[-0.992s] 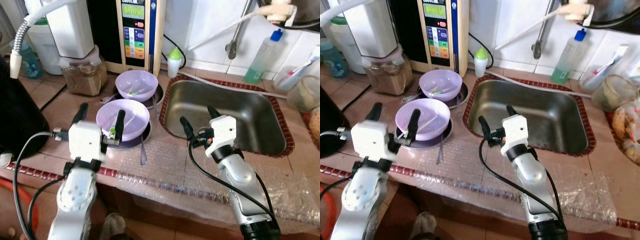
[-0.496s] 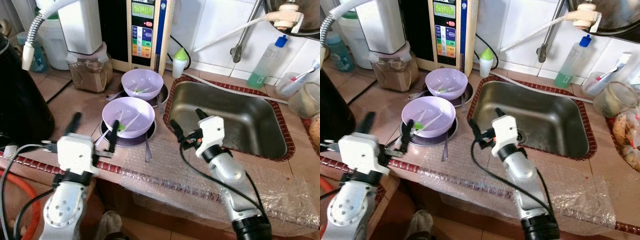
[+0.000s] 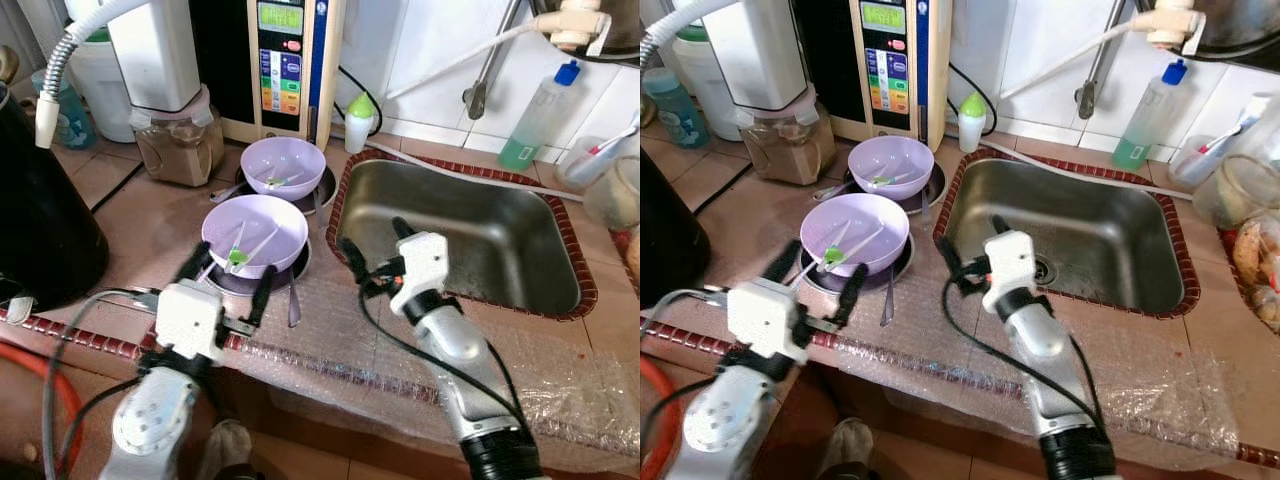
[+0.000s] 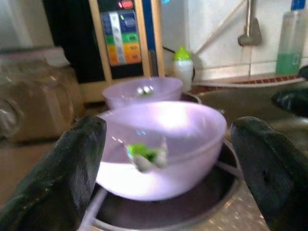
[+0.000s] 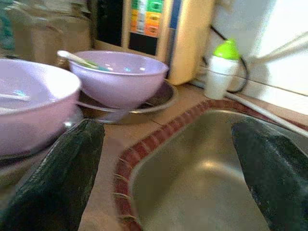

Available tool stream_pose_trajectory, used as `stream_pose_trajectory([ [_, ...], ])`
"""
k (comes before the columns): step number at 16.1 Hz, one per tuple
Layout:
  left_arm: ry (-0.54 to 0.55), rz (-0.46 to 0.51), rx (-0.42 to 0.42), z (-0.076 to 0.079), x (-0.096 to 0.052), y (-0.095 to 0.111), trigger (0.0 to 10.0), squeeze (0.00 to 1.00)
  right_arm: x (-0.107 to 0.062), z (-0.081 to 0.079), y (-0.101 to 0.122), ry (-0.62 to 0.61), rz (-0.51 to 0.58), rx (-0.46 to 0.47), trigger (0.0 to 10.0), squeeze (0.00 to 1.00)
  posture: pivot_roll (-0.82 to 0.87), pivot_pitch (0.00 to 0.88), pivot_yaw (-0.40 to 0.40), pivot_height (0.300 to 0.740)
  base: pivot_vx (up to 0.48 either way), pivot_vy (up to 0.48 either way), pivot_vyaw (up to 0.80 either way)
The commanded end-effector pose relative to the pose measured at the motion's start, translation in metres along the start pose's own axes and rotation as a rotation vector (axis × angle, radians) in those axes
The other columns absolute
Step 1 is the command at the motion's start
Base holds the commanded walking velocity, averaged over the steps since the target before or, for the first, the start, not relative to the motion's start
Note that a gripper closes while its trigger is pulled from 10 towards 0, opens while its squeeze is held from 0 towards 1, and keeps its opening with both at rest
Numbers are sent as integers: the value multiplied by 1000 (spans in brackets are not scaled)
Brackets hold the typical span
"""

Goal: Kitchen organization

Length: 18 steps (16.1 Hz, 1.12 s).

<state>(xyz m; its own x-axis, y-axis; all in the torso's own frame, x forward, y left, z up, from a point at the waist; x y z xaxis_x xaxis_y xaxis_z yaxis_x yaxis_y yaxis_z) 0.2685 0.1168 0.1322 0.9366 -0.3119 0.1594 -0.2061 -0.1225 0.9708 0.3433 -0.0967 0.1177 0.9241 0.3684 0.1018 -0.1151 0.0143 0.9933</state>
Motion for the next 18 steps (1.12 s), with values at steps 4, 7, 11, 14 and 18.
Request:
stream_pose_trajectory([
  [4,1,-33,-21,7,3,-20,2824,0,4,-2,10,24,21,-8,10000,0,94,0,-63,740,0,0,0],
  [7,30,-34,-24,1,7,-26,0,0,6,2,9,16,16,-11,10000,0,89,0,-69,740,0,0,0],
  [11,41,7,-15,0,17,-22,0,0,7,-6,9,60,16,14,10000,0,86,0,-62,740,0,0,0],
  [14,38,48,4,-2,24,-11,10000,0,5,-6,9,63,16,14,10000,0,82,0,-51,740,0,0,0],
  [18,41,58,10,-5,22,-7,10000,0,5,-5,8,55,17,18,10000,0,82,0,-39,740,0,0,600],
])
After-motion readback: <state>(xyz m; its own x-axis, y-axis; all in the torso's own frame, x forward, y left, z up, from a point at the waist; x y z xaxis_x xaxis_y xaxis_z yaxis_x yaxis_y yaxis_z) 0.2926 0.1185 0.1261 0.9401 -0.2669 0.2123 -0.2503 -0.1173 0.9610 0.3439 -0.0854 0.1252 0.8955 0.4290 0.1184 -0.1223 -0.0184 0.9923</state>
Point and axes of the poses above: a point about 5 cm out from each wrist's last joint towards the gripper, its own x axis pointing out of the wrist towards the gripper, its own y axis along the axis of the wrist's last joint, z = x × y, the point moved 6 cm from there along x, pointing out of the wrist towards the gripper, and after that the axes turned 2 degrees about x, right-handed, at the moved point
